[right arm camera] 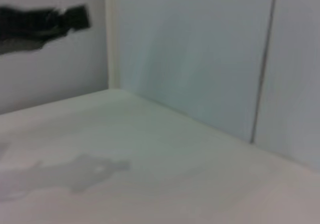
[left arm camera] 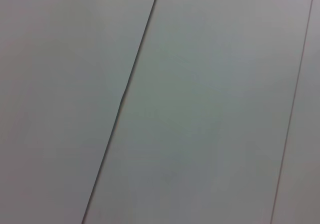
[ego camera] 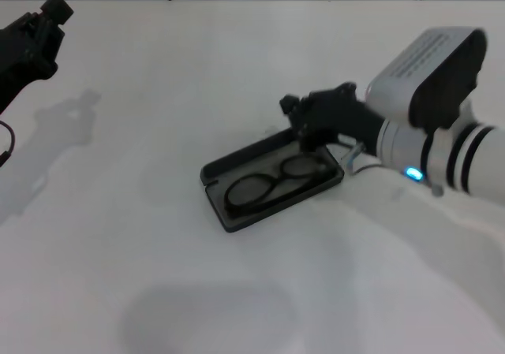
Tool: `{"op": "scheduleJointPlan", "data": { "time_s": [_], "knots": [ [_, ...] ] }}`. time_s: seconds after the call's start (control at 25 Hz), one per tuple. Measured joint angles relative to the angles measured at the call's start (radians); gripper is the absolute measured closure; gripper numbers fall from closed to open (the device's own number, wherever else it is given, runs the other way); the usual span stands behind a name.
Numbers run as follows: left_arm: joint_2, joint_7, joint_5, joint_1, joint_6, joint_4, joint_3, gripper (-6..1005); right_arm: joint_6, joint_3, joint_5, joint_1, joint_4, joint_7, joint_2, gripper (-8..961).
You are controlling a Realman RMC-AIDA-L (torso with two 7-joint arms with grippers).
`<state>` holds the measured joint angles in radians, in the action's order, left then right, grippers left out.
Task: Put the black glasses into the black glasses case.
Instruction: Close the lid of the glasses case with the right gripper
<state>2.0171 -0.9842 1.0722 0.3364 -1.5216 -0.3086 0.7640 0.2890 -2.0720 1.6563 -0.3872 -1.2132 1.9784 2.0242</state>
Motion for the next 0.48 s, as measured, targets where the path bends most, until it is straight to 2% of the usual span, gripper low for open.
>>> {"op": "scheduleJointPlan", "data": {
  "time_s": [0.28, 0.48],
  "knots": [
    [0.002, 0.001, 0.0, 0.003, 0.001, 0.0, 0.0, 958, 0.213, 0.218, -0.092, -0.029, -0.008, -0.086, 0.001, 928],
    [0.006, 0.001, 0.001, 0.002, 0.001, 0.002, 0.0, 959, 0.504, 0.474, -0.161, -0.106, 0.076, -0.128, -0.002, 928]
  ]
}}
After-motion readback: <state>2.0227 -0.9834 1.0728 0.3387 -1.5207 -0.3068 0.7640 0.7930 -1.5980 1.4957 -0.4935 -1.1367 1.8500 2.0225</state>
